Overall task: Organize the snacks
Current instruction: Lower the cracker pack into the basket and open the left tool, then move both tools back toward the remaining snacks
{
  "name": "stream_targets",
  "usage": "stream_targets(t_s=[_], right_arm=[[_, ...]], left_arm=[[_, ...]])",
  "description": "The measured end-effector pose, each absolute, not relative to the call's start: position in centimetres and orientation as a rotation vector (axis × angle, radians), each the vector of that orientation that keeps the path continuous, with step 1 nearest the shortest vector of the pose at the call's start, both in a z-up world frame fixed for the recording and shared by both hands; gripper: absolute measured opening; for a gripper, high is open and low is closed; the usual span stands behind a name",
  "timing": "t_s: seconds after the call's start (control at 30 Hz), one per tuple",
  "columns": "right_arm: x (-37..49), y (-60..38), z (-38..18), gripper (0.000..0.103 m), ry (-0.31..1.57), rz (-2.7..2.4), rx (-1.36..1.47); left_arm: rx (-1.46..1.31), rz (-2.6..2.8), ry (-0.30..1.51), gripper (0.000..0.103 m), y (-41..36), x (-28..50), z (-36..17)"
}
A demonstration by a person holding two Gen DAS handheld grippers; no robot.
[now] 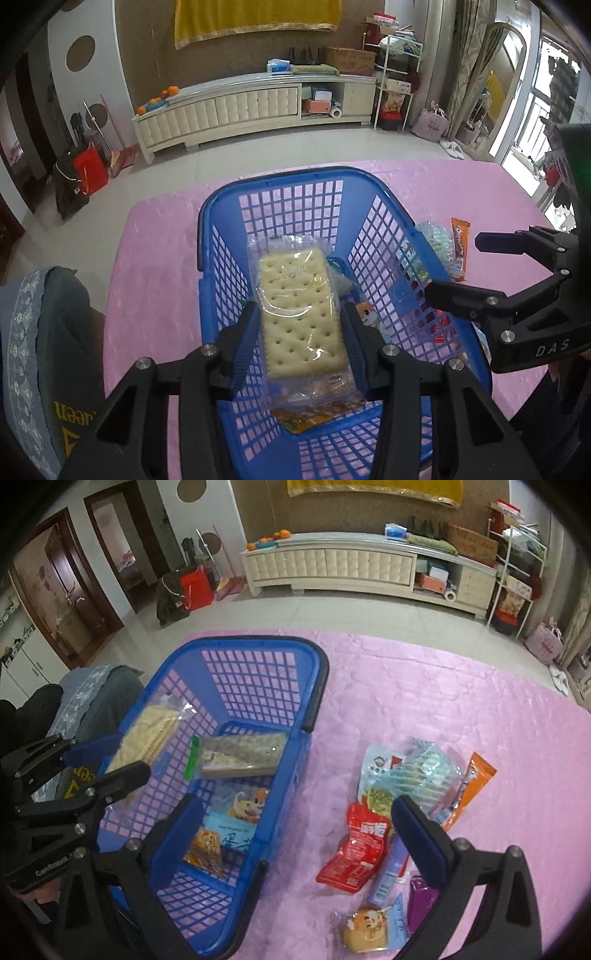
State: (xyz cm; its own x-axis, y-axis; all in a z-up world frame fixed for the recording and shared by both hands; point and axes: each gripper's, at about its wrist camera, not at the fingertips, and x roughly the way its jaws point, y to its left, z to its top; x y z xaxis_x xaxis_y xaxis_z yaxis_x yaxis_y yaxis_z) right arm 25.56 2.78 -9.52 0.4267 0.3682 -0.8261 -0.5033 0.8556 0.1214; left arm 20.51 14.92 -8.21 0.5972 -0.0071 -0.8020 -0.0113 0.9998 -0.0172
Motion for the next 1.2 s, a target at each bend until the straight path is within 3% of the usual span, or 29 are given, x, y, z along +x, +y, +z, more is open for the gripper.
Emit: stream_targets(t_s=[0.1, 0.3, 0.63, 1.2], right_arm=[[25.4, 2.9, -9.5, 0.103, 0.985, 0.54, -0.149], [24.1, 2.8, -8.5, 0.103, 0.986, 0.53, -0.166], [20.2, 1.1, -4.8, 0.103, 0.956, 0.551, -0.165], [16.3, -6.3, -2.4, 0.103, 0.937, 0.507, -0.159]], left_arm=[[-0.003, 0.04, 0.911, 0.064, 15.4, 20.2, -7.5], [-0.003, 0.014, 0.882, 0.079, 15.9, 18.2, -6.2], [0.017, -0.003, 0.849, 0.082, 15.7, 14.6, -3.6], [0.05, -0.046, 0.844, 0.082, 8.4, 12.6, -1.1]])
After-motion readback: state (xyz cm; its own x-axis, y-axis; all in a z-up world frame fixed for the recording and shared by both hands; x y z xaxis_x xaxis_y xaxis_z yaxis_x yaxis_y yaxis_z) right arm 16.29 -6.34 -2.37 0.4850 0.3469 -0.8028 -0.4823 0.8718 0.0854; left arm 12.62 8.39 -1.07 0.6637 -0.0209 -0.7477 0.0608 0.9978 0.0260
